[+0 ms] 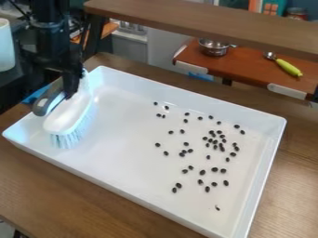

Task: Sweep into pile

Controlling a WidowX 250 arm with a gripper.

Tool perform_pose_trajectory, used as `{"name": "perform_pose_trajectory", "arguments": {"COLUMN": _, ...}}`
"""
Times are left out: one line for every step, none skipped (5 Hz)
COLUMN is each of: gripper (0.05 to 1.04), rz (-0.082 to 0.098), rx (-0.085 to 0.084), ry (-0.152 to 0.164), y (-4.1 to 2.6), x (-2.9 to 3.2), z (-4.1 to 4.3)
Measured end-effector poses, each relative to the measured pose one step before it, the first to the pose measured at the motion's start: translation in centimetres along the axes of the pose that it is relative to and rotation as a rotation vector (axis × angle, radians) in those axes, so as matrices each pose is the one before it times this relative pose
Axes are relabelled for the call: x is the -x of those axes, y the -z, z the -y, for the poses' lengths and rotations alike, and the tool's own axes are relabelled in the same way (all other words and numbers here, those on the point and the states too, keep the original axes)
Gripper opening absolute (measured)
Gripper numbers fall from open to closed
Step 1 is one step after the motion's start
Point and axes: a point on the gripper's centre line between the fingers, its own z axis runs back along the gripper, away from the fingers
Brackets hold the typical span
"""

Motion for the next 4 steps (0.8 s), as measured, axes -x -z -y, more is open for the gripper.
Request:
{"name": "perform_pose_trajectory", "arguments": {"gripper": 1.006, "rz": 0.0153, "rx": -0.0120, "ry": -0.0065, "y": 0.869, "x": 0.173, "z": 0.077}}
{"name": "perform_pose_trajectory", "arguments": {"gripper": 1.006, "rz": 0.0218, "rx": 0.0056, "ry": 0.0190, "y": 0.637, "x": 0.015, "z": 0.122}}
{"name": "perform_pose_trajectory", "arguments": {"gripper": 0.975, "rz": -0.0030, "rx": 0.0044, "ry": -0.0029, "y": 0.296, "x": 0.176, "z": -0.799}}
{"name": "perform_pose_trajectory", "arguments": {"gripper": 0.805, "rz": -0.0425, "rx": 0.0070, "ry": -0.0079, "y": 0.616, "x": 0.517, "z": 0.106}}
